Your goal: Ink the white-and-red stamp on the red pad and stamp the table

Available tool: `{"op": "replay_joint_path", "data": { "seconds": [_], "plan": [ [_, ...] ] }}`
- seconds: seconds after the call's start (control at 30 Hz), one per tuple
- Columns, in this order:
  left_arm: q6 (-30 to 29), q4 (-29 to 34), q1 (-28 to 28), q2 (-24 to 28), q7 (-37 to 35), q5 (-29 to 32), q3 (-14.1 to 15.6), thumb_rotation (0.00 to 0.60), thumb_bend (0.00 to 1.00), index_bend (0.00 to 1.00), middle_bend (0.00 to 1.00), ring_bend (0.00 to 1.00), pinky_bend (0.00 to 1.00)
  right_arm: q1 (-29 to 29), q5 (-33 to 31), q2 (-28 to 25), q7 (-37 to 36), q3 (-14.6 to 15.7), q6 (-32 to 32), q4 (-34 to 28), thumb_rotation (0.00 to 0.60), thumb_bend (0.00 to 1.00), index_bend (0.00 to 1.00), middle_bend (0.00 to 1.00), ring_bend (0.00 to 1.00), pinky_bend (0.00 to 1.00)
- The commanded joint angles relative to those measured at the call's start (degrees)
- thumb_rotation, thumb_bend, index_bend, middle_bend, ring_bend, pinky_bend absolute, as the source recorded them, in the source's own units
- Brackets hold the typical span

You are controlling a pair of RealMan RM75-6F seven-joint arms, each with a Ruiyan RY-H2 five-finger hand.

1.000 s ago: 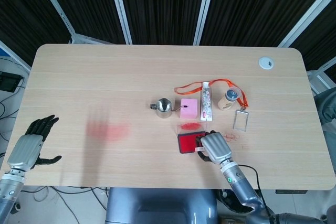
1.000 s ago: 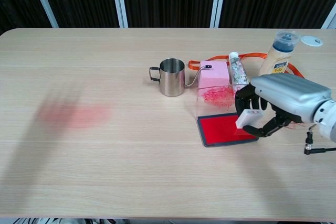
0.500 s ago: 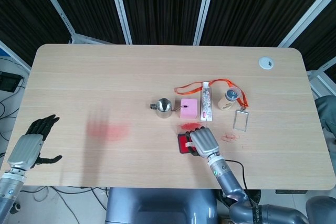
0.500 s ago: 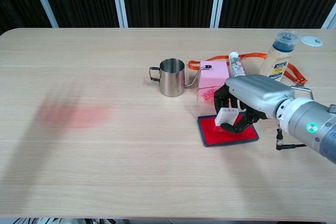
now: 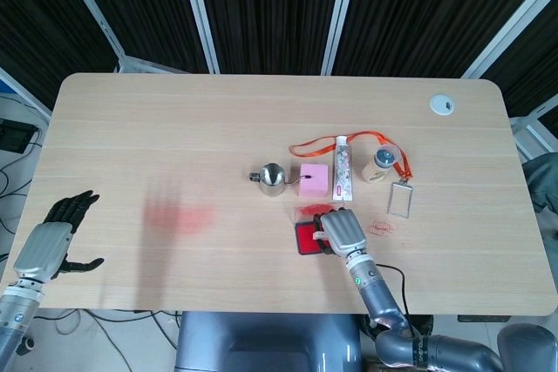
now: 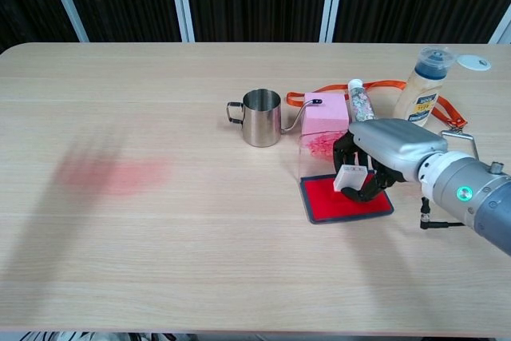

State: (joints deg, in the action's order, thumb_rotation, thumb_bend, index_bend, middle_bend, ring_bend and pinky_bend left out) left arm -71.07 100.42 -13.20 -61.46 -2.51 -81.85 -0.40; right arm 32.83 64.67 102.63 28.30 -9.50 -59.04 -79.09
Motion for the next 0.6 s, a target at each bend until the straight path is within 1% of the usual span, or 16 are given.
{"op": "replay_joint_path", "data": {
  "seconds": [0.03,0.23,0.6],
  "plan": [
    [-0.04,0.01,0.01,0.01,0.0,0.02,-0.01,0.6,0.0,0.0,0.0,0.0,0.0,0.07,-0.22,0.47,-0.2,0.16,-0.03,0.53,0.6,0.6,0.76,0.66,0.5,0.45],
    [-0.01,-0.02,-0.01,-0.05,0.11,0.09,0.0,0.6,0.0,0.0,0.0,0.0,0.0,0.04,-0.61,1.36,-0.27,0.96,0.18,1.82,0.6,0.6,0.76,0.66,0.5,0.45],
    [-0.09,-0.08,-0.01,0.0,-0.05,-0.07,0.04,0.6,0.0,0.0,0.0,0.0,0.0,-0.16,-1.11,1.51,-0.3,1.29,-0.2,2.35,0.6,0.6,0.77,0.67,0.5,0.45]
  ]
}}
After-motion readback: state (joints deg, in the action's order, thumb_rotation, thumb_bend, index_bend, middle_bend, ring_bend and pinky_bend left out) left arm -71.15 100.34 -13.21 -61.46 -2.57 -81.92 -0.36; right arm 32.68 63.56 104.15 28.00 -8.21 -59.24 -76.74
